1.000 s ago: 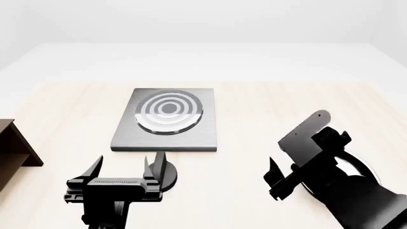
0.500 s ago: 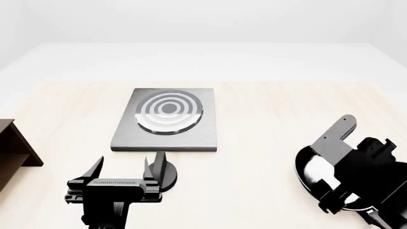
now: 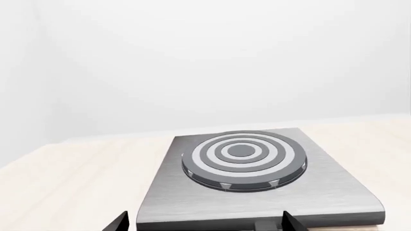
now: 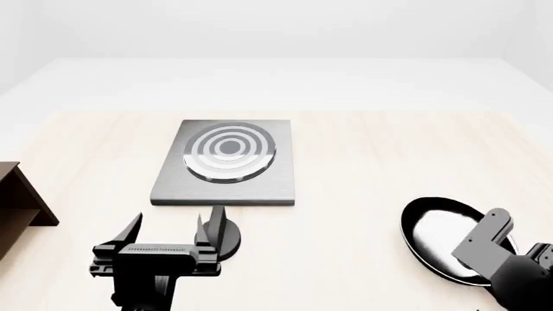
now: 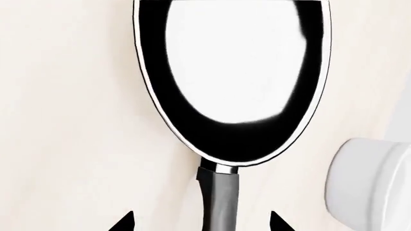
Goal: Turn on the stove and put the frying pan on it.
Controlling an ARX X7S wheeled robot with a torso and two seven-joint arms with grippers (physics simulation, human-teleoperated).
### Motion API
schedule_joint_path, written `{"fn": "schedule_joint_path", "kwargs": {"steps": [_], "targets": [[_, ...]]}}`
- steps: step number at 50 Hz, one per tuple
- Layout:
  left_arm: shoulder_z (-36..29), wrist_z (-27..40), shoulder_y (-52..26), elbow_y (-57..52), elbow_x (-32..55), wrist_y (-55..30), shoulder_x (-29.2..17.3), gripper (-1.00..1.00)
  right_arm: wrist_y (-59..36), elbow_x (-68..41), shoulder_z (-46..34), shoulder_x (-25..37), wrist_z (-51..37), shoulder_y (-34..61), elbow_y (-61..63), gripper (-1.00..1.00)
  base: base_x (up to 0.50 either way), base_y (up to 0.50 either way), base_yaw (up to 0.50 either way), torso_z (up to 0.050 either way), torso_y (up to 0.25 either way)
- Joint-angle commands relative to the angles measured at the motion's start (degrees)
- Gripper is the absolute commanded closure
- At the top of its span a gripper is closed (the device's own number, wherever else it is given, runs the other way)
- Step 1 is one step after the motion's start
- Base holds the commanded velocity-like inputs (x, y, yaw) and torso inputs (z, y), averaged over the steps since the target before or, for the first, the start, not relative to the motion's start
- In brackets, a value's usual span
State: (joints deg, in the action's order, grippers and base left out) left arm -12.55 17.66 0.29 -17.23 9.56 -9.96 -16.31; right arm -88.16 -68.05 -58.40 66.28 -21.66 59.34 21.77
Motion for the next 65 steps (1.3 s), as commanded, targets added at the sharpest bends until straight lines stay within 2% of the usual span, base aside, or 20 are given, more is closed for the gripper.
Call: {"fn": "schedule_joint_path", "kwargs": {"steps": [1, 15, 39, 63, 64, 65], "targets": [[0.74, -1.12, -0.02, 1.10, -1.51, -0.10, 0.99, -1.00, 2.17, -2.22, -3.18, 2.86, -0.67, 1.18, -0.74, -1.00, 0.00, 0.00, 0.00, 0.000, 0.000], [-0.20, -0.62, -0.51, 1.78, -2.00, -0.38, 1.00, -1.00, 3.13, 1.08, -4.66, 4.93, -0.31, 2.33, -3.19, -1.00, 0.00, 0.00, 0.00, 0.000, 0.000], [-0.77, 0.50, -0.65, 1.73, -2.23, -0.76, 0.70, -1.00, 20.37, 17.01, -12.98, 0.82, 7.03, -3.87, -14.04, -1.00, 0.00, 0.00, 0.00, 0.000, 0.000], [-1.08, 1.55, -0.92, 0.94, -2.35, -1.45, 0.18, -1.00, 27.53, 19.65, -16.05, -1.60, 8.76, -10.26, -21.85, -1.00, 0.00, 0.00, 0.00, -0.001, 0.000], [-1.07, 1.57, -0.93, 0.94, -2.34, -1.47, 0.13, -1.00, 27.88, 19.70, -16.06, -1.70, 8.77, -10.47, -22.09, 1.00, 0.00, 0.00, 0.00, -0.011, 0.000], [-1.04, 1.60, -0.98, 0.98, -2.32, -1.51, 0.09, -1.00, 28.07, 19.50, -16.02, -1.70, 8.91, -10.62, -22.04, 1.00, 0.01, 0.00, 0.00, 0.000, 0.000]]}}
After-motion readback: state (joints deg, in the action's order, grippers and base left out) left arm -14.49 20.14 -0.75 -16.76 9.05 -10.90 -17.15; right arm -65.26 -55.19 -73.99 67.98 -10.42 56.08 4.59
